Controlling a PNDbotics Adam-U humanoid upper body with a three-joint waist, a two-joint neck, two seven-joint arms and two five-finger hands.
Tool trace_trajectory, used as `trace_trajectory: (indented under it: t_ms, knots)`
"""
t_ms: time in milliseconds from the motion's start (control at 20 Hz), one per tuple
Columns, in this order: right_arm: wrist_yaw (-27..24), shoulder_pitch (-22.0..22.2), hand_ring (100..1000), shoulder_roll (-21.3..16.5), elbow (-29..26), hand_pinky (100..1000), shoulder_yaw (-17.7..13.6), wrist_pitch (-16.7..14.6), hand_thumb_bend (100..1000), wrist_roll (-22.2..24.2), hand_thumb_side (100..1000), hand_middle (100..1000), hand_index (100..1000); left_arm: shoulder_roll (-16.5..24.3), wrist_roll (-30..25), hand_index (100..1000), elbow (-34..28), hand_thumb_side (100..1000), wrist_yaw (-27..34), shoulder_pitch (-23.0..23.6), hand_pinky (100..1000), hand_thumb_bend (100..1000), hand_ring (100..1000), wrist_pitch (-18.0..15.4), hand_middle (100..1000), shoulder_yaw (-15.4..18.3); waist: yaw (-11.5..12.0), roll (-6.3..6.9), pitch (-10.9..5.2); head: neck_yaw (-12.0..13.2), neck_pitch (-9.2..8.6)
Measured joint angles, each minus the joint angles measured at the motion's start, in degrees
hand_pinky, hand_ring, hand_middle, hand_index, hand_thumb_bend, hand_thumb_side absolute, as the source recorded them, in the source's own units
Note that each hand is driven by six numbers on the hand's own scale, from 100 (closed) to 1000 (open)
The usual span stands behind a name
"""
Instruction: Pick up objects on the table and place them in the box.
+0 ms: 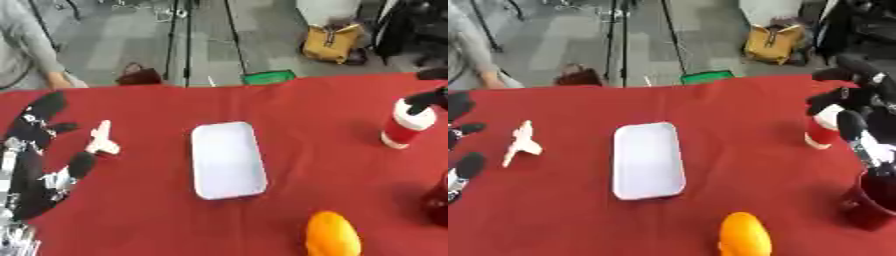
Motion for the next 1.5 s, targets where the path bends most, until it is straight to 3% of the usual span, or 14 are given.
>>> trace_trajectory:
  t_ms: [450,900,1200,1500]
  knots:
    - [0.0,0.0,609,0.0,0.0,748,0.0,0.1,159,-0.1,454,815,975,5.4,-0.9,845,2.4,575,-5.6,-1.7,738,998,874,2.9,840,0.2,-0.3,0.18,-0.11,-0.1,-0.03]
    - [0.0,0.3,608,0.0,0.0,748,0.0,0.1,154,0.0,456,815,975,16.6,-8.0,811,17.7,570,-28.2,-11.5,669,1000,792,12.0,774,0.4,-1.3,0.37,-0.77,-0.3,-0.03]
    - [0.0,0.4,608,0.0,0.0,749,0.0,0.0,154,0.1,460,815,975,17.5,-6.8,763,26.9,566,-34.5,-16.3,635,1000,758,14.6,726,-1.2,-2.3,0.38,-0.97,-0.2,-0.03]
    - [0.0,0.4,608,0.0,0.0,748,0.0,0.0,154,0.2,458,815,975,17.4,-10.4,737,29.5,578,-39.7,-16.6,617,1000,734,15.3,682,-2.7,-2.3,0.45,-0.97,-0.2,-0.04]
